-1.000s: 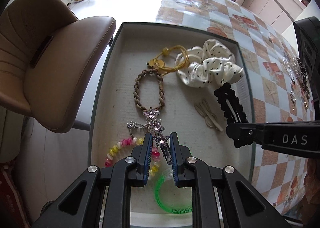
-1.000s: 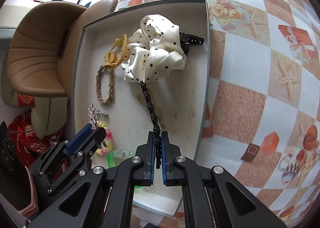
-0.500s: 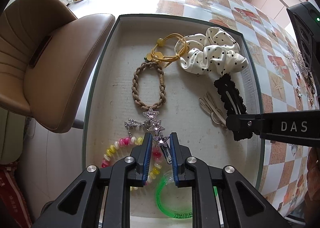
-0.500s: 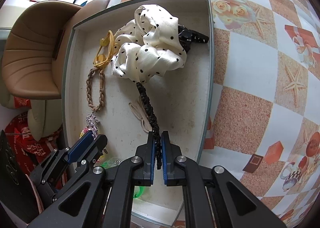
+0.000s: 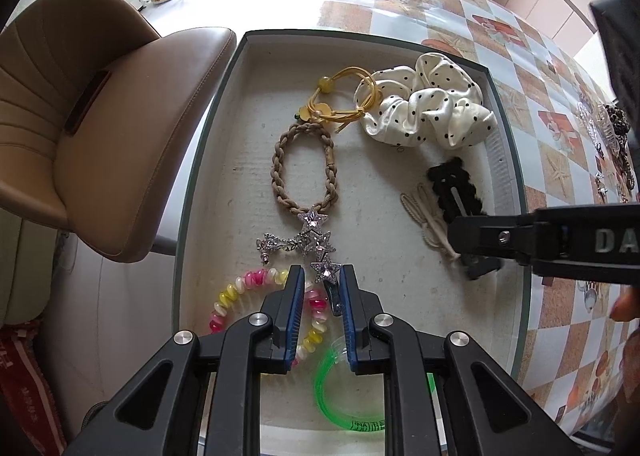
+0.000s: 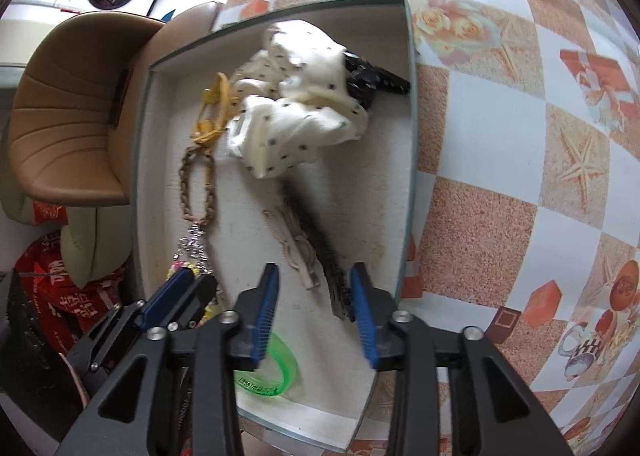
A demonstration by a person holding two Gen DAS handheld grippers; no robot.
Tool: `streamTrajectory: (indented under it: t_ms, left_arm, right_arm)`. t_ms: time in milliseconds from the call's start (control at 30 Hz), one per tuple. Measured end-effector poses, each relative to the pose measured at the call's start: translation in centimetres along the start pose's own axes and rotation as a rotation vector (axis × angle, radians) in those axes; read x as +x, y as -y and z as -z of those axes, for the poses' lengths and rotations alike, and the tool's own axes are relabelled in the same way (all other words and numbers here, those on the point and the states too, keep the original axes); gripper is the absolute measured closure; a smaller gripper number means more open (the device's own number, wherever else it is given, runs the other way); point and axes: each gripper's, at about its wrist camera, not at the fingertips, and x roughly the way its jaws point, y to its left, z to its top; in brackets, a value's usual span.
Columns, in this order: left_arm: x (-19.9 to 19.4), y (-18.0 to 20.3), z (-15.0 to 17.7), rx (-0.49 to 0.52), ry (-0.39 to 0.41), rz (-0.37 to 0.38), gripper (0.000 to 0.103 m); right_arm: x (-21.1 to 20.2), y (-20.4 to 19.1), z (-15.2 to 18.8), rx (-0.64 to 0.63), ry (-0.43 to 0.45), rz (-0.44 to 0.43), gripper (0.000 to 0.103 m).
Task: Organize jewelry
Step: 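Lower both clips into the tray and open both tools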
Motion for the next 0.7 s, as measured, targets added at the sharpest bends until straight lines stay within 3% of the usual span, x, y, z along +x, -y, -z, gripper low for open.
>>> streamTrajectory:
  t_ms: [367,633,667,700]
  left_arm:
    - [-1.1,0.2,-0.2,-0.01,0.006,-0.008,0.082]
    - [0.0,1.2,-0.2,0.002,-0.039,-0.026,0.082]
    - [0.1,1.2,-0.1,0.004,-0.039,-0.028,0.079]
    - [0.1,1.3,-0.1,0.006,-0.039,-0.031,0.052]
  right_arm:
    - [-5.4,0.2,2.7,-0.021,0.091,0.019,0.036]
    - [-6.3,1.5,5.2,-0.007,0.073,0.033,0.032]
    - [-6.4,1.7,5.5,-0.003,0.071,0.034,0.032]
    - [-6.5,1.8,5.7,0.0,0.07,0.036,0.032]
